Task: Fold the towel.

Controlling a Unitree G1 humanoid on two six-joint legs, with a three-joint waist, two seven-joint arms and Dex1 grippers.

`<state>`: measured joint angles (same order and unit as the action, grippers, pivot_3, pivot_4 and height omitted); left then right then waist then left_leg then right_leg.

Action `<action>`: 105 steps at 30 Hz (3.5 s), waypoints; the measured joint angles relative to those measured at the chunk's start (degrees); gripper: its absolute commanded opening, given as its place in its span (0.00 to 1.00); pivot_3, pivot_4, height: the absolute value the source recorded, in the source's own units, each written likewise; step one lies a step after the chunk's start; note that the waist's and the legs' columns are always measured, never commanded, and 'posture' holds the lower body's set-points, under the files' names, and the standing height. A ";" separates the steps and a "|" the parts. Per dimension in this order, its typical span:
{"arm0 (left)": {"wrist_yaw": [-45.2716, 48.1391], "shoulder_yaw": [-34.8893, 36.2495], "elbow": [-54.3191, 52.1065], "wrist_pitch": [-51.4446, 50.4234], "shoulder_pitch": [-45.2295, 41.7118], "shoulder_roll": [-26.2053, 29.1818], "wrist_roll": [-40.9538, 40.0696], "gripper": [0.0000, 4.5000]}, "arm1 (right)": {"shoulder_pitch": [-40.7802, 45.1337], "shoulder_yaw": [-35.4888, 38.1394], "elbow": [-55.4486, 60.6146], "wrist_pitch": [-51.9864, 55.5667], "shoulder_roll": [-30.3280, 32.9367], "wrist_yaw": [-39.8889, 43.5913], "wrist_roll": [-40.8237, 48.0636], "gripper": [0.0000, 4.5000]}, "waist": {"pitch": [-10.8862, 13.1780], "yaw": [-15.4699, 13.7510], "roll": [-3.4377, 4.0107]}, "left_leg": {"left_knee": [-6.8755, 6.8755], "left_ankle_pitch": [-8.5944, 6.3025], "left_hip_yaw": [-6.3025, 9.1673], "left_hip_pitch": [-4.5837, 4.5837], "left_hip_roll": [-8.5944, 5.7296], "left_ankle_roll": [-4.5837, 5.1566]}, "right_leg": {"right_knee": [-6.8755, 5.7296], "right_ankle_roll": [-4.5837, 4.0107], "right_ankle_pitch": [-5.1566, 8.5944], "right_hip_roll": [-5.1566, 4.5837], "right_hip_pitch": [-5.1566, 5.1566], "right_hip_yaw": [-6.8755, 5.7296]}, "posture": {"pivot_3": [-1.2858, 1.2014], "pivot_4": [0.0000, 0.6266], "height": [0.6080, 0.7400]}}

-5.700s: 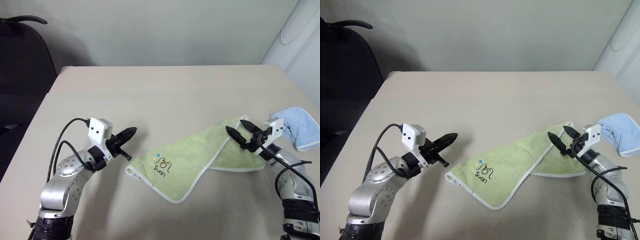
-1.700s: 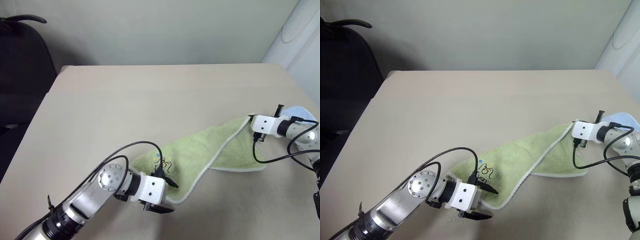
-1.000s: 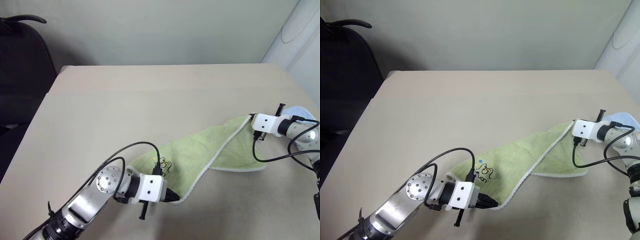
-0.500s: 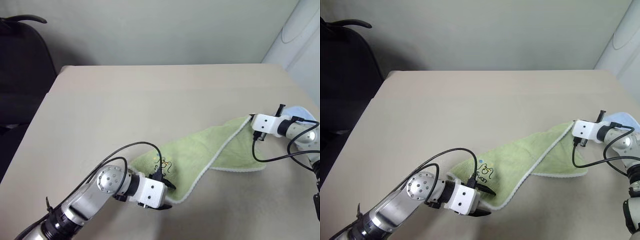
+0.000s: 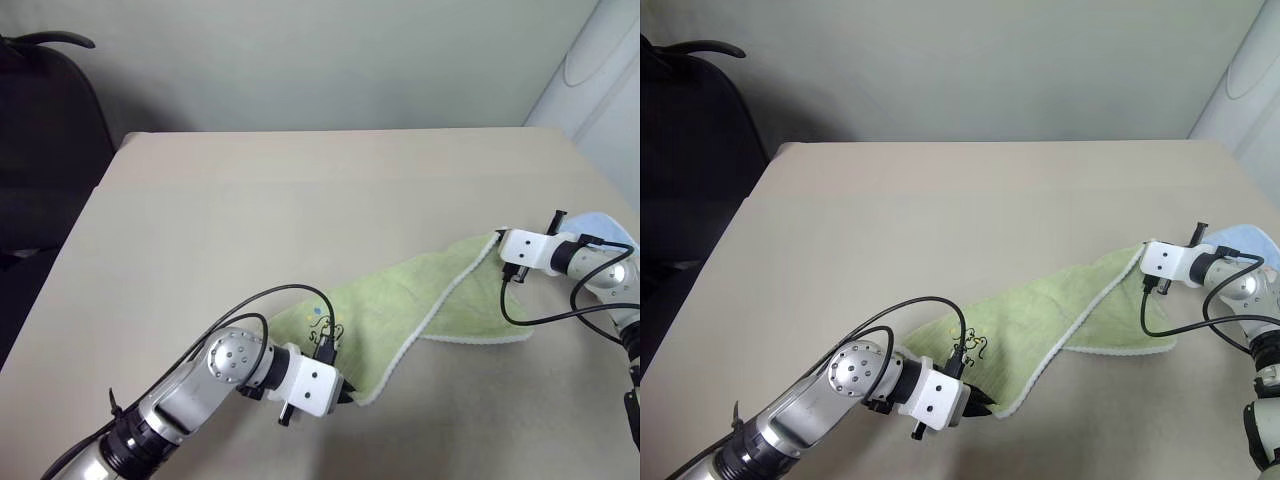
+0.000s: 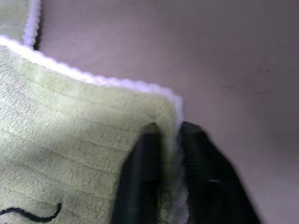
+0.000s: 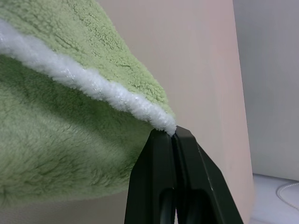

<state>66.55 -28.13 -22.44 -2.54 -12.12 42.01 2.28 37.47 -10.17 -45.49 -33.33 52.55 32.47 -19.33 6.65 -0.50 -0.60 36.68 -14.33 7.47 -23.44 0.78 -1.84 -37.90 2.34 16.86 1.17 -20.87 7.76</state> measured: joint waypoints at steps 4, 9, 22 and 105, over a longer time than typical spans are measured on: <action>-0.55 0.66 -0.01 -0.16 0.40 0.02 -0.36 0.01 | 0.00 0.00 0.00 0.01 -0.13 -0.04 0.00 0.00 | 0.00 0.01 0.00 | 0.00 0.00 0.00 0.00 0.00 0.00 | 0.00 0.00 0.00 0.00 -0.01 0.00 | 0.52 0.24 1.00; -2.11 4.73 -0.36 -4.31 2.01 -1.36 -5.31 0.01 | 0.00 0.02 0.00 -0.01 -0.15 -0.45 0.00 0.00 | 0.00 0.02 0.00 | 0.00 0.00 0.00 0.00 0.00 0.00 | -0.01 0.00 0.00 0.00 0.00 -0.01 | 0.52 0.24 1.00; -23.40 34.92 -3.84 -28.52 -7.09 -14.42 -36.65 0.01 | -2.30 4.42 1.38 0.18 1.67 0.24 4.31 0.00 | 0.00 -0.03 0.00 | 0.09 0.27 -0.04 0.04 0.00 -0.45 | -0.03 0.02 -0.01 0.01 0.07 -0.03 | 0.52 0.24 1.00; -38.64 42.69 24.19 -26.27 -23.69 -12.32 -34.49 0.01 | 34.15 -9.53 -24.50 5.84 -5.01 -3.99 -9.56 0.00 | 0.17 -0.16 -0.13 | 0.26 0.53 -0.03 -0.47 0.00 -0.81 | -0.05 0.00 -0.11 0.03 -0.46 -0.10 | 0.52 0.24 1.00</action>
<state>27.90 14.56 1.75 -28.82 -35.81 29.69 -32.22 71.62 -19.70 -70.00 -27.49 47.54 28.48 -28.89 6.81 -0.66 -0.73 36.94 -13.80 7.44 -23.91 0.78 -2.65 -37.96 2.34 16.75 1.20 -21.34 7.66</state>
